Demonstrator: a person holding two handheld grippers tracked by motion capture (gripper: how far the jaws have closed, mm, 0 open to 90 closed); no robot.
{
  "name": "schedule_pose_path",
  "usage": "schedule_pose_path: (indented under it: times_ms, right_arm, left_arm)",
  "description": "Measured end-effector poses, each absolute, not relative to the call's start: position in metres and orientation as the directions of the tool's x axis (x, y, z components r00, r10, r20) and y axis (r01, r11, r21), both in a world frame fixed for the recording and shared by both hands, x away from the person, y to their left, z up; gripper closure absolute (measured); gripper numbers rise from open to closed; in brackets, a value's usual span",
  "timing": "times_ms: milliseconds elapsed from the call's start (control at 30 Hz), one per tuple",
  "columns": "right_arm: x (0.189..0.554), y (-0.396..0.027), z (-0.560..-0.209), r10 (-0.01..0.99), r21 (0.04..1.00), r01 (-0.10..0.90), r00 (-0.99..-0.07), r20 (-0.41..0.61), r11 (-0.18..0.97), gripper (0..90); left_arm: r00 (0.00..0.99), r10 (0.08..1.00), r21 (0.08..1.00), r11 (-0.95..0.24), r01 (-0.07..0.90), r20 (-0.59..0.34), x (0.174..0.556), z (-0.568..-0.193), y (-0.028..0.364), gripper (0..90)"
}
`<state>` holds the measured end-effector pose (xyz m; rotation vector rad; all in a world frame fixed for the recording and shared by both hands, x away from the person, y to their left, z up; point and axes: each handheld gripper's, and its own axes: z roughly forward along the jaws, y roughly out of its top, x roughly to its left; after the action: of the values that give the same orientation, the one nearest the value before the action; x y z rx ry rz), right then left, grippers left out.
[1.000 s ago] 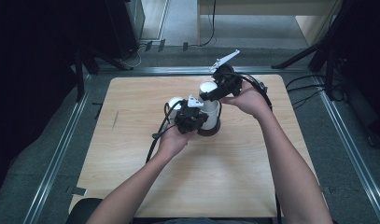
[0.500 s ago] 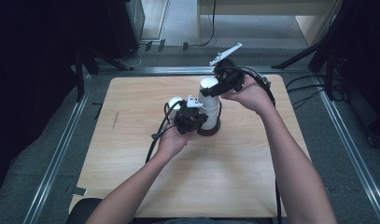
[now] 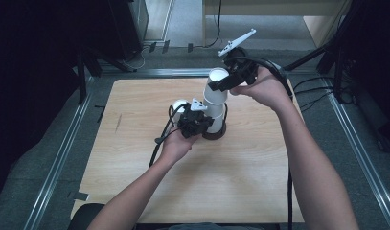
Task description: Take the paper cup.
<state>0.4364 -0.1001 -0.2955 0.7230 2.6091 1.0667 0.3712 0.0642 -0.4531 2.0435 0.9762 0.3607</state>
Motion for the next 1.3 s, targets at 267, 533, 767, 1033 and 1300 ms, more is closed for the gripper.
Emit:
schedule_pose_path:
  times_ms: [267, 533, 767, 1033, 1300]
  right_arm:
    - [0.424, -0.115, -0.283, 0.520, 0.702, 0.353, -0.853, -0.029, 0.618, 34.2]
    - [0.409, -0.130, -0.293, 0.496, 0.692, 0.345, -0.868, -0.021, 0.634, 34.1]
    - [0.397, -0.140, -0.299, 0.492, 0.700, 0.339, -0.870, -0.019, 0.628, 34.1]
    - [0.384, -0.152, -0.306, 0.491, 0.697, 0.342, -0.871, -0.015, 0.630, 34.2]
    - [0.371, -0.161, -0.320, 0.481, 0.694, 0.347, -0.877, 0.002, 0.631, 34.1]
  left_arm:
    - [0.677, 0.728, 0.775, -0.367, 0.515, -0.105, 0.367, -0.450, 0.066, 78.7]
    - [0.706, 0.695, 0.772, -0.372, 0.516, -0.137, 0.360, -0.445, 0.073, 74.1]
    - [0.730, 0.667, 0.770, -0.384, 0.509, -0.149, 0.354, -0.443, 0.079, 68.0]
    - [0.774, 0.610, 0.781, -0.397, 0.482, -0.167, 0.349, -0.445, 0.084, 59.2]
    - [0.796, 0.575, 0.776, -0.410, 0.480, -0.189, 0.344, -0.445, 0.092, 46.6]
